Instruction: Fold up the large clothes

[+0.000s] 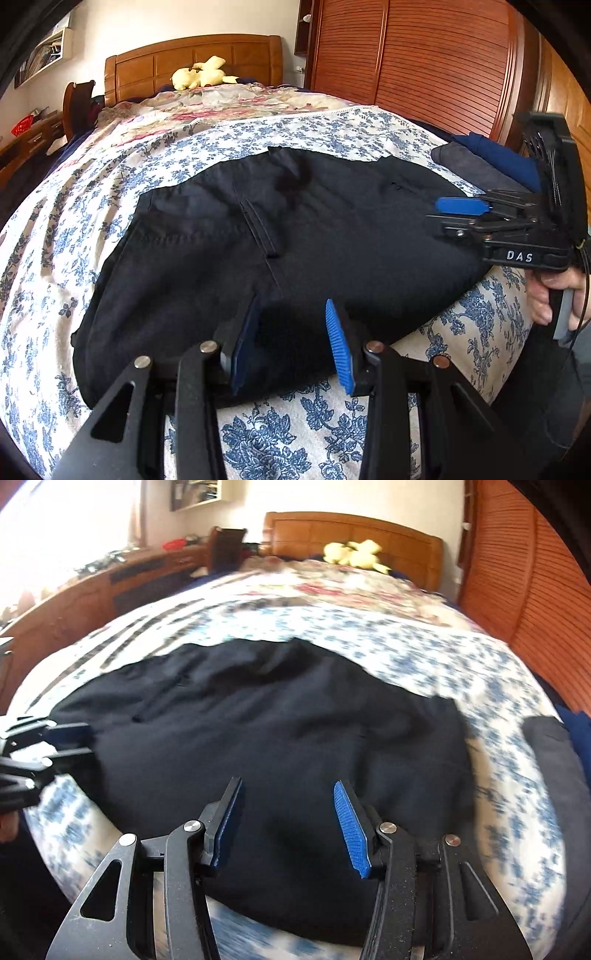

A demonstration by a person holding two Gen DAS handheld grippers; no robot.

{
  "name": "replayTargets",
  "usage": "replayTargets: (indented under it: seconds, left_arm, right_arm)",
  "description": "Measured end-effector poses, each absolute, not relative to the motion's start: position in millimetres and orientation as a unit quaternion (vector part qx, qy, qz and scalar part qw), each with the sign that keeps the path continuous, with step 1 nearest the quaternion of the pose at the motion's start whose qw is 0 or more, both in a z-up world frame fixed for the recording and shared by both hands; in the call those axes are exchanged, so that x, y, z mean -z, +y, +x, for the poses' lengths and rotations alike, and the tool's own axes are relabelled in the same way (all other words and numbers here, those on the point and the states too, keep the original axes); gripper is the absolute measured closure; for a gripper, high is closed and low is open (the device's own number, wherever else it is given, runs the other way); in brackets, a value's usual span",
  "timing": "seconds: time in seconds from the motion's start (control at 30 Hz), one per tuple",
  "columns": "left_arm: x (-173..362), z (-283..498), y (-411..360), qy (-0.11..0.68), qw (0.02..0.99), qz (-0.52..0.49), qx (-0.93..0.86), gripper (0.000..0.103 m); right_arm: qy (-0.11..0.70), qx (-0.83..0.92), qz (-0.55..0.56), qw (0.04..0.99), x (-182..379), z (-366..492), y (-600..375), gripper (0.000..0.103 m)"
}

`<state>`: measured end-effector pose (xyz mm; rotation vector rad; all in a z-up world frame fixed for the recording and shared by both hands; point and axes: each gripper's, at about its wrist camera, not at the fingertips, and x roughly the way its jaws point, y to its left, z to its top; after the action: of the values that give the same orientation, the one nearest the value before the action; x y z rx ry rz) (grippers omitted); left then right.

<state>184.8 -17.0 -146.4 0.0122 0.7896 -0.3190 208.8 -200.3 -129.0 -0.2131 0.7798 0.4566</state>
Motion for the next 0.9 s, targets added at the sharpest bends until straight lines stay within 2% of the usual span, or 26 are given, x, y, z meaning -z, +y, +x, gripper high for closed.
replayTargets:
  seconds: [0.33,0.9]
  left_arm:
    - [151,185,-20,0.388,0.909,0.02,0.151,0.067]
    - [130,157,1,0.366,0.925,0.018,0.103,0.066]
  right_arm:
    - [0.386,-0.235,-0.114,0.885,165,206,-186,0.052]
    - [0.373,-0.23,-0.137,0.888,169,200,-181,0.052]
